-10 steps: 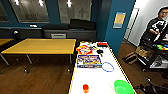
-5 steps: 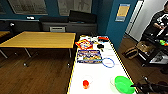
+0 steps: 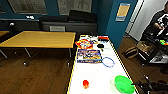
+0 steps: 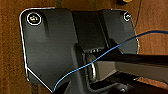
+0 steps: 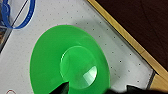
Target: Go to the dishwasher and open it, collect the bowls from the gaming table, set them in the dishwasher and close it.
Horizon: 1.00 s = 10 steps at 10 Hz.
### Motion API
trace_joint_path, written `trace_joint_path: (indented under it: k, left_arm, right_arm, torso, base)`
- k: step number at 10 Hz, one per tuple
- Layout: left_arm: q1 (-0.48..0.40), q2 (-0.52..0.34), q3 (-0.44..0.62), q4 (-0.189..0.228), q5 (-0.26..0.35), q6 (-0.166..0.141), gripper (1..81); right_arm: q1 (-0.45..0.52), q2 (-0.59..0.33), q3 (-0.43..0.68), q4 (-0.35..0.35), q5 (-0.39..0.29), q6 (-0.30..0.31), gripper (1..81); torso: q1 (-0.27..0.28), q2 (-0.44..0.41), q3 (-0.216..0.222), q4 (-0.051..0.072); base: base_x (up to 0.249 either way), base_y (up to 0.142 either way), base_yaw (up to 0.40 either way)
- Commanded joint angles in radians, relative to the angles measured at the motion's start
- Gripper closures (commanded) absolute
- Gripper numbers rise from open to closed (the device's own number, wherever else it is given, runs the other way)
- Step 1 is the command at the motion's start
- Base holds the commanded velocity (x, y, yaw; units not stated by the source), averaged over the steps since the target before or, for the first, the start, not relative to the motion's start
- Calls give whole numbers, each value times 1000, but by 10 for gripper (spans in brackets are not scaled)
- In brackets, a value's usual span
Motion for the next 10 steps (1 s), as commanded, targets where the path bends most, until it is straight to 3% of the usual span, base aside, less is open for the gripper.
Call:
trace_joint_path:
  k: [1, 6, 10]
  left_arm:
    - [-14, -5, 6, -1, 50, -1, 10]
    - [-14, 0, 6, 1, 50, -1, 10]
    - [-14, 7, -6, 1, 50, 0, 10]
  right_arm:
    - [75, -5, -55, 16, -24, 17, 10]
    - [35, 7, -123, 18, -21, 17, 10]
    - [31, 6, -111, 19, -21, 5, 10]
  torso:
    - [0, 0, 0, 0]
    - [0, 0, 0, 0]
    - [0, 0, 0, 0]
  base:
    - [0, 0, 0]
    - [0, 0, 0]
    - [0, 0, 0]
